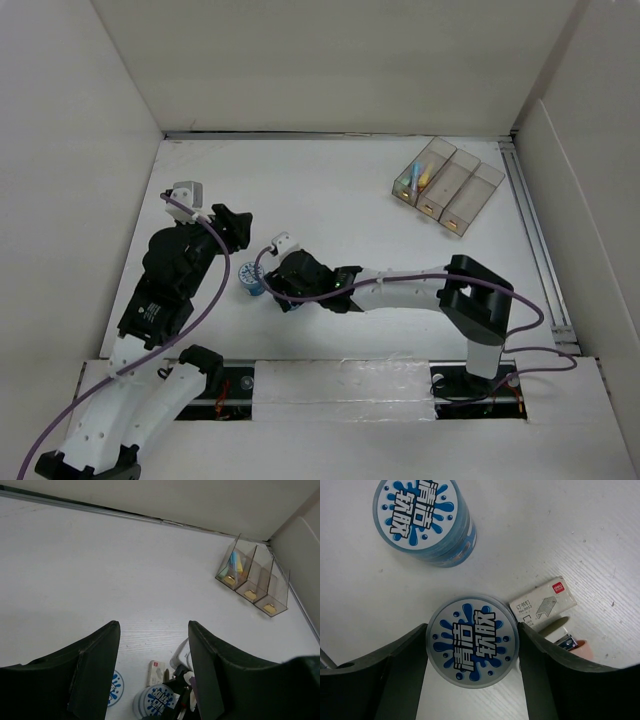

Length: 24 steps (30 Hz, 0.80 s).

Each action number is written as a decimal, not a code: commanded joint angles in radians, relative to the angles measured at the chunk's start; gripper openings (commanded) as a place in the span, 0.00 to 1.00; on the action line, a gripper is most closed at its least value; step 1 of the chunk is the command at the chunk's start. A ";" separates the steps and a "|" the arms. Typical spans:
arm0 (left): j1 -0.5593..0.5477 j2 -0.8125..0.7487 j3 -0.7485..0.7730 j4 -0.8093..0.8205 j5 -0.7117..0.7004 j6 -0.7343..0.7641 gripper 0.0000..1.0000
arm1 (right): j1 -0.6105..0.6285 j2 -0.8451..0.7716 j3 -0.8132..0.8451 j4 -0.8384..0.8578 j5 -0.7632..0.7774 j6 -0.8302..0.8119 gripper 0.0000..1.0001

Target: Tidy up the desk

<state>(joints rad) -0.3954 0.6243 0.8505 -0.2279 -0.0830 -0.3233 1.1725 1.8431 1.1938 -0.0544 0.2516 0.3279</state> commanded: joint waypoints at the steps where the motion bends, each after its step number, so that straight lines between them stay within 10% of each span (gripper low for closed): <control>1: 0.004 -0.006 0.005 0.033 -0.008 -0.007 0.53 | 0.001 0.010 0.043 -0.012 0.043 -0.001 0.65; 5: 0.004 -0.008 0.007 0.033 -0.004 -0.007 0.53 | 0.001 -0.066 0.044 0.001 0.054 0.002 0.42; 10: 0.004 -0.011 0.005 0.035 0.005 -0.007 0.53 | -0.124 -0.309 -0.016 0.085 0.035 0.048 0.42; 24: 0.004 -0.006 0.005 0.036 0.055 -0.002 0.53 | -1.008 -0.443 -0.070 0.126 0.078 0.200 0.41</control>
<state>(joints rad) -0.3954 0.6250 0.8505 -0.2287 -0.0486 -0.3229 0.2527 1.3525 1.1007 0.0086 0.3477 0.4702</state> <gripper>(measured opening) 0.528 0.717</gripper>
